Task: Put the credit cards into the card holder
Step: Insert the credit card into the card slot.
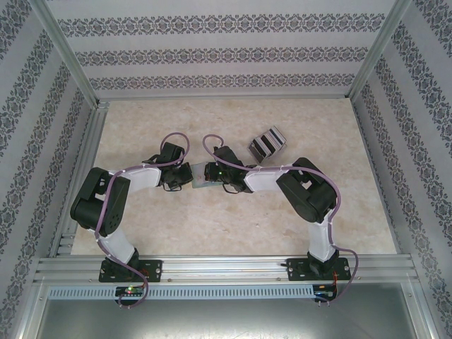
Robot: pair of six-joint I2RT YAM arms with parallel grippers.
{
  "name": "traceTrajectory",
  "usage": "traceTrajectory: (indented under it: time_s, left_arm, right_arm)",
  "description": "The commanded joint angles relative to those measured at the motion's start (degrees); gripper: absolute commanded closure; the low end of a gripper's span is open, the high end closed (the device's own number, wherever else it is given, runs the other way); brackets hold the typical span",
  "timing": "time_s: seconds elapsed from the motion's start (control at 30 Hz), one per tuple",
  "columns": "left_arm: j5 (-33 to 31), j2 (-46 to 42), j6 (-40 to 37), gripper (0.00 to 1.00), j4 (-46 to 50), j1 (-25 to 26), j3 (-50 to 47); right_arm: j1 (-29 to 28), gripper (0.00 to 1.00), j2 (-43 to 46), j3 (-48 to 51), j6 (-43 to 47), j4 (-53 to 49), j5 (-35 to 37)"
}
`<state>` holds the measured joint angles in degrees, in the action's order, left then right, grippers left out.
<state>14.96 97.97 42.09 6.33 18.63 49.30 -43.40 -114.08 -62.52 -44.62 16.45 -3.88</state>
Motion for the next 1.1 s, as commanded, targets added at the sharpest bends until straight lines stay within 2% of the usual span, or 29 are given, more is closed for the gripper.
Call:
traceTrajectory:
  time_s: [0.0, 0.07, 0.13, 0.3, 0.47, 0.53, 0.67, 0.87, 1.07]
  left_arm:
    - [1.0, -1.2, 0.0, 0.99, 1.4, -0.3, -0.4]
    - [1.0, -1.4, -0.1, 1.0, 1.7, -0.2, 0.0]
    - [0.6, -1.5, -0.4, 1.0, 2.3, -0.2, 0.3]
    - [-0.9, -1.9, -1.4, 1.0, 4.5, -0.3, 1.3]
    - [-0.9, -2.8, -1.3, 1.0, 4.9, -0.3, 1.7]
    - [-0.4, -3.2, -1.2, 1.0, 5.0, -0.3, 1.7]
    - [0.9, -4.1, -0.7, 1.0, 4.8, -0.3, 1.9]
    - [3.8, -5.0, 0.8, 1.0, 3.5, -0.3, 2.3]
    - [5.6, -6.4, 1.5, 1.0, 3.1, -0.3, 2.3]
  right_arm:
    - [-0.9, 0.88, -0.8, -0.7, 1.8, -1.8, -0.7]
    - [-0.9, 0.86, 0.0, -0.2, 1.9, -1.8, -0.7]
    - [-0.9, 0.79, 1.4, 0.1, 2.8, -2.3, -0.1]
    - [-0.3, 0.7, 5.6, 0.4, 6.1, -5.7, 1.6]
    - [1.6, 0.65, 8.8, 0.3, 8.3, -8.6, 0.5]
    - [2.4, 0.65, 9.3, 0.2, 9.2, -9.2, -1.6]
    - [3.9, 0.66, 7.0, -4.7, 11.5, -15.2, -10.2]
    - [4.1, 0.73, 4.4, -5.9, 12.0, -17.2, -13.8]
    - [4.4, 0.73, 1.8, -6.8, 11.7, -17.6, -15.9]
